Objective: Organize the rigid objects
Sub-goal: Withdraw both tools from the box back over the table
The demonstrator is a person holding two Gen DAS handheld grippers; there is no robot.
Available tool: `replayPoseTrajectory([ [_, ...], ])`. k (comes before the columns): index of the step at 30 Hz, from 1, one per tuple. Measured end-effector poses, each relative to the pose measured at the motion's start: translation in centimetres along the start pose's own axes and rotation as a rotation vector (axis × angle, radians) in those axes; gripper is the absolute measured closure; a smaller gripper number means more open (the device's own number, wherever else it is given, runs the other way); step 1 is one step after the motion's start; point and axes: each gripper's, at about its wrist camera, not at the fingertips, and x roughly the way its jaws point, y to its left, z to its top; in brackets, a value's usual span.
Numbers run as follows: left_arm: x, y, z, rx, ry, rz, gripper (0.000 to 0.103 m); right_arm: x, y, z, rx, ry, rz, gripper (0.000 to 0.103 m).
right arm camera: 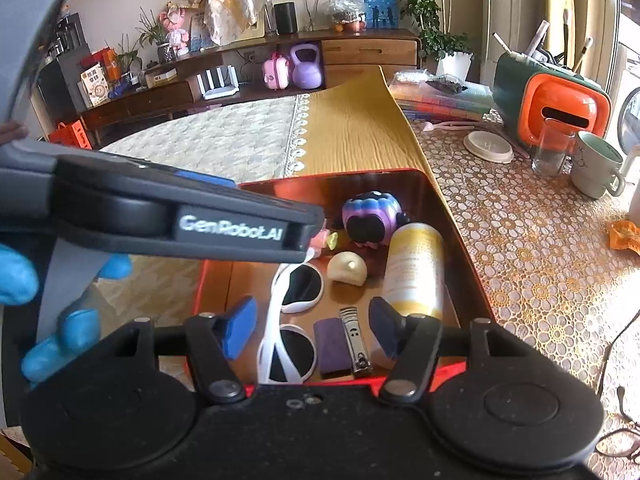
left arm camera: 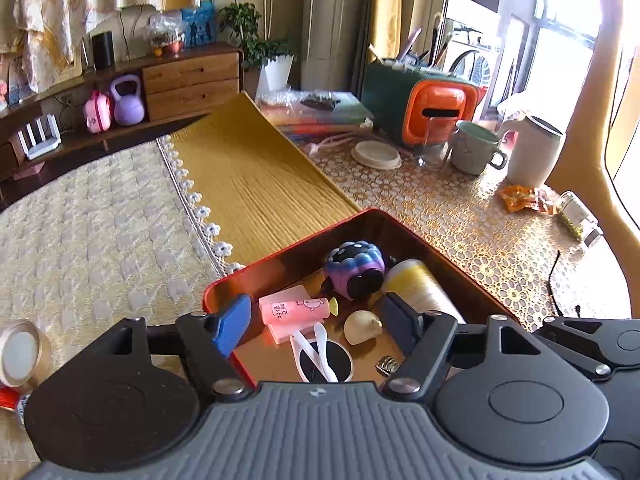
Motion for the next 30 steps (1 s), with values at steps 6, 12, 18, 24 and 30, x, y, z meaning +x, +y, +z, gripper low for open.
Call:
replayPoseTrajectory([
  [6,-2.9,0.6,-0.4,-0.001,-0.024,-0.01,0.031,-1.7,1.1,0.0,-0.022,-0.024,0.003,0.038],
  [12,-5.9,1.4,-1.2,-0.003,-0.049,-0.008,0.03,-3.2,2.2,-0.1,-0.02,-0.043,0.001,0.029],
  [18,-8.8,2.8,-2.6,-0.006,-0.073,0.013,0.024,-4.2,3.7,-0.3,-0.018,-0.06,0.013,0.018],
  [24,-11.3,4.7,-4.4,-0.025,-0.094,0.053,0.02,-5.1,5.8,-0.4,-0.047,-0.091,0.035,0.007],
  [30,-13.3,7.0,-6.2,-0.044,-0.105,0.069,0.018,-5.5,8.0,-0.3,-0.082,-0.119,0.056,0.0],
])
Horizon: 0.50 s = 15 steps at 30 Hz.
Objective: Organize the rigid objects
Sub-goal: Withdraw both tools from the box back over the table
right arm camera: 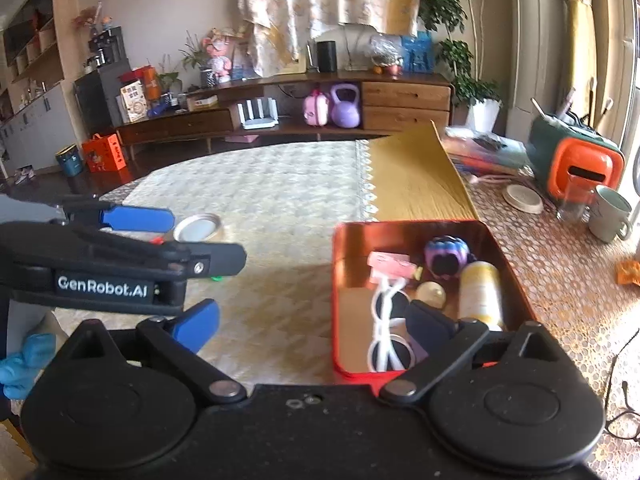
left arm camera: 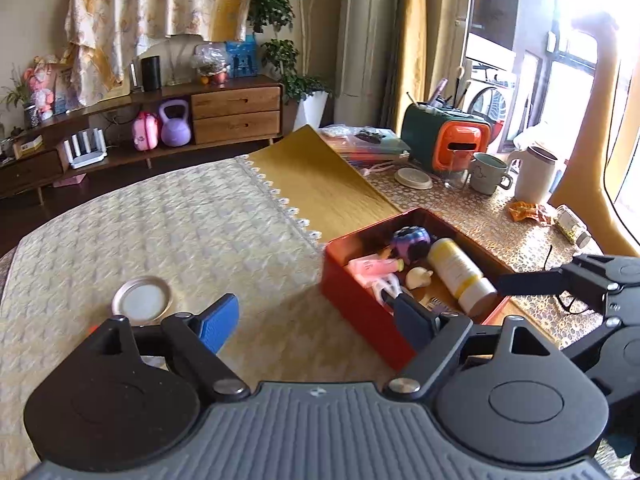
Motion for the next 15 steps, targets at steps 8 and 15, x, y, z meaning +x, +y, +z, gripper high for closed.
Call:
replayPoseTrajectory([
  [8,-2.0,4.8,-2.2,-0.047,-0.013,0.086,0.017,1.0,2.7,-0.2,-0.052,-0.006,0.026,0.0],
  [15,-2.4,10.2,-4.1,-0.117,0.02,0.172,0.017,2.5,4.7,0.1,-0.075,0.01,0.078,0.0],
])
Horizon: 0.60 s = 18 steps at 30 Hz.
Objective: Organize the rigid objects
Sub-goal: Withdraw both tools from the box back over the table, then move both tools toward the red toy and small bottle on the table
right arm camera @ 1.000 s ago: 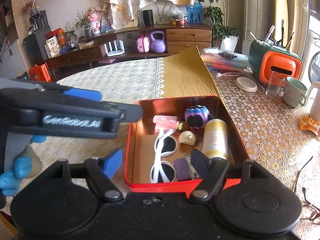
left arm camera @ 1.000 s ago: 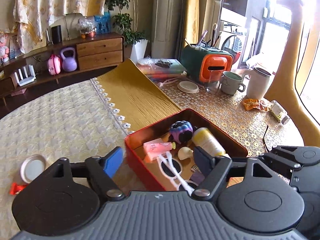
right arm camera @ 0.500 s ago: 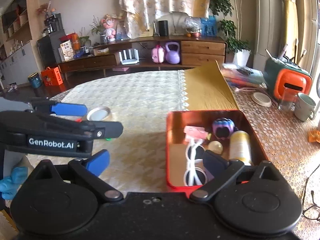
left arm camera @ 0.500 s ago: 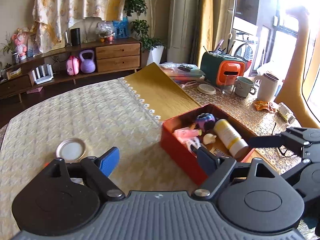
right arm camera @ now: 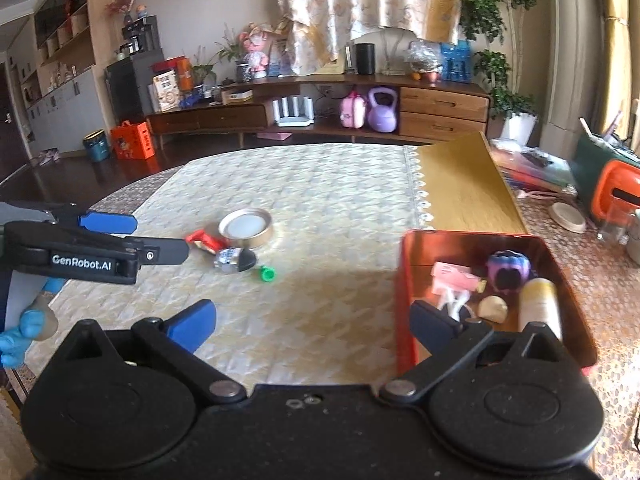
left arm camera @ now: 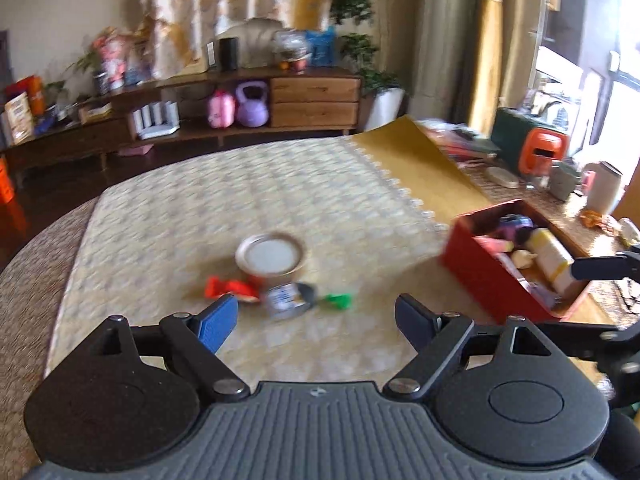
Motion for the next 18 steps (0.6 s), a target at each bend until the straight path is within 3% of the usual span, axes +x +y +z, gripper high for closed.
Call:
replayPoseTrajectory([
  [8,1.8,4.0,-0.7,-0.043,0.016,0.075,0.017,2.2,1.5,0.7,-0.055,0.031,0.045,0.0],
  [18,6.2,5.9,-1.4,-0.025,0.024,0.14,0.017,6.1,2.4,1.6,-0.11,0.068,0.052,0.003],
])
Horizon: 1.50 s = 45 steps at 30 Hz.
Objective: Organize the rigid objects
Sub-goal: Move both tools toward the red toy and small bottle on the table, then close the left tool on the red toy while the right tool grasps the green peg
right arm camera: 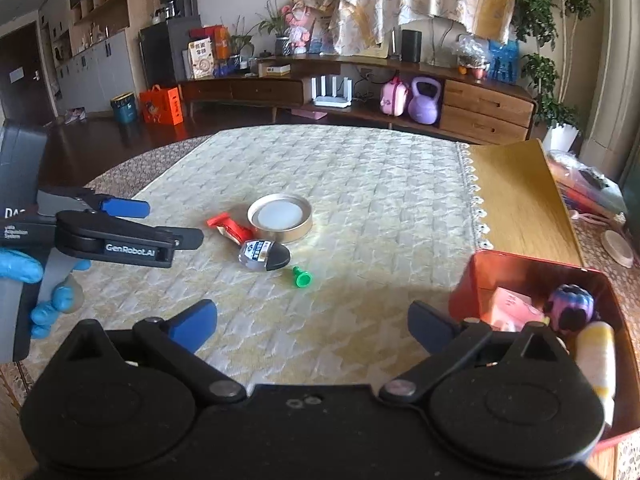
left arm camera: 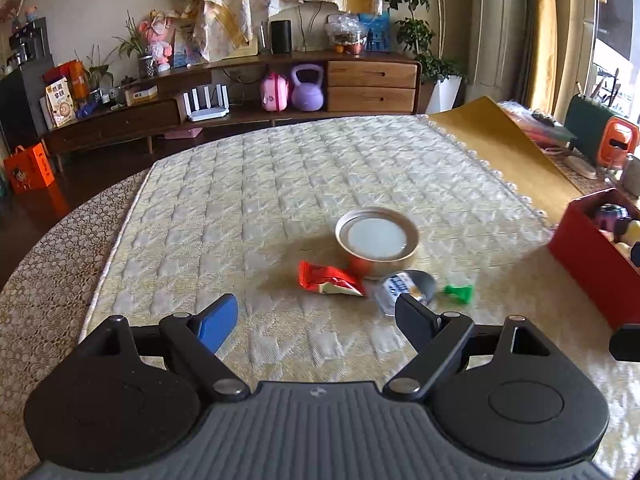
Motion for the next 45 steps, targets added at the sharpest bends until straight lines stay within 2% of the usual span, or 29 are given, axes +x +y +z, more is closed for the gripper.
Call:
replayPoseTrajectory([
  [8,3.8,0.7,0.0,-0.018,0.018,0.024,0.017,4.0,0.2,0.5,-0.046,0.05,0.03,0.016],
  [13,5.6,0.9,0.0,-0.039,0.022,0.015,0.017,6.4,0.5,0.8,-0.089,0.077,0.036,0.026],
  [17,6.8,1.0,-0.1,-0.045,0.028,0.008,0.017,8.3,0.5,1.3,-0.095,0.092,0.034,0.031],
  [22,7.8,1.0,-0.1,-0.064,0.023,-0.012,0.017,10.2,0.5,1.4,-0.102,0.11,0.035,0.046],
  [26,8.1,0.8,-0.2,-0.058,0.01,-0.024,0.018,11.1,0.4,1.6,-0.1,0.113,0.038,0.053],
  [28,8.2,0.6,-0.2,-0.05,0.004,-0.027,0.018,11.4,0.3,1.6,-0.096,0.115,0.041,0.06],
  [32,7.9,0.0,-0.5,-0.014,-0.014,-0.031,0.034,11.7,0.4,1.5,-0.094,0.111,0.043,0.064],
  [38,7.4,-0.9,-0.6,0.01,-0.024,-0.053,0.056,11.9,0.8,1.4,-0.104,0.101,0.055,0.075],
  [43,7.2,-1.0,-0.5,0.001,-0.023,-0.063,0.07,11.7,0.9,1.4,-0.102,0.098,0.064,0.089],
  [45,7.2,-0.9,-0.4,-0.012,-0.019,-0.067,0.072,11.6,0.9,1.3,-0.099,0.097,0.061,0.089],
])
